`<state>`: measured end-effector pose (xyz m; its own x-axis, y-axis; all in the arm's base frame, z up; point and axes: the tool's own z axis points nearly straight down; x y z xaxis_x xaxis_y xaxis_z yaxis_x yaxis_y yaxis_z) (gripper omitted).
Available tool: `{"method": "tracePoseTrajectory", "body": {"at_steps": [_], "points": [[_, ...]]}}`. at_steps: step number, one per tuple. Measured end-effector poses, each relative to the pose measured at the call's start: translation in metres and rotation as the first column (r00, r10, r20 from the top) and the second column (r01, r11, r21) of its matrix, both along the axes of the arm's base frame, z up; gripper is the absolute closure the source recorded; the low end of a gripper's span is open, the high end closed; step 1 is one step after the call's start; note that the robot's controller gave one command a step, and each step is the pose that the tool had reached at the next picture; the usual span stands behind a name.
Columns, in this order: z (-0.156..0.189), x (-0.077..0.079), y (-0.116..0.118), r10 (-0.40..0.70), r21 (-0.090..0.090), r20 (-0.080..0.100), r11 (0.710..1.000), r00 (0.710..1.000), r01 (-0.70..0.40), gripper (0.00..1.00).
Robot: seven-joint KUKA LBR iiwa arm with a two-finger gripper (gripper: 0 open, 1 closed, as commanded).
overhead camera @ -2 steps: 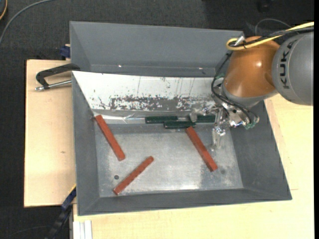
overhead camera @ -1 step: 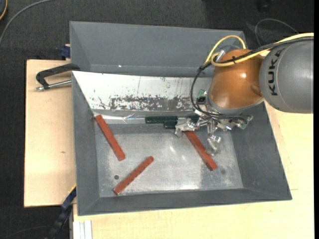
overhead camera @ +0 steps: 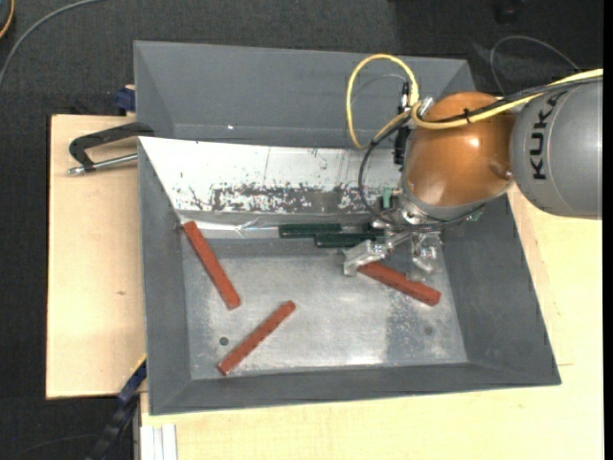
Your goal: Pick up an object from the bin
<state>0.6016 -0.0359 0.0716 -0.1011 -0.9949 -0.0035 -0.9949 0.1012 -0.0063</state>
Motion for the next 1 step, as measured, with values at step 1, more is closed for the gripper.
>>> {"method": "tracePoseTrajectory", "body": {"at_steps": [1], "points": [[0.0003, 0.0019, -0.0369, -0.141, 0.001, 0.001, 0.990, 0.990, 0.141, 0.00]]}}
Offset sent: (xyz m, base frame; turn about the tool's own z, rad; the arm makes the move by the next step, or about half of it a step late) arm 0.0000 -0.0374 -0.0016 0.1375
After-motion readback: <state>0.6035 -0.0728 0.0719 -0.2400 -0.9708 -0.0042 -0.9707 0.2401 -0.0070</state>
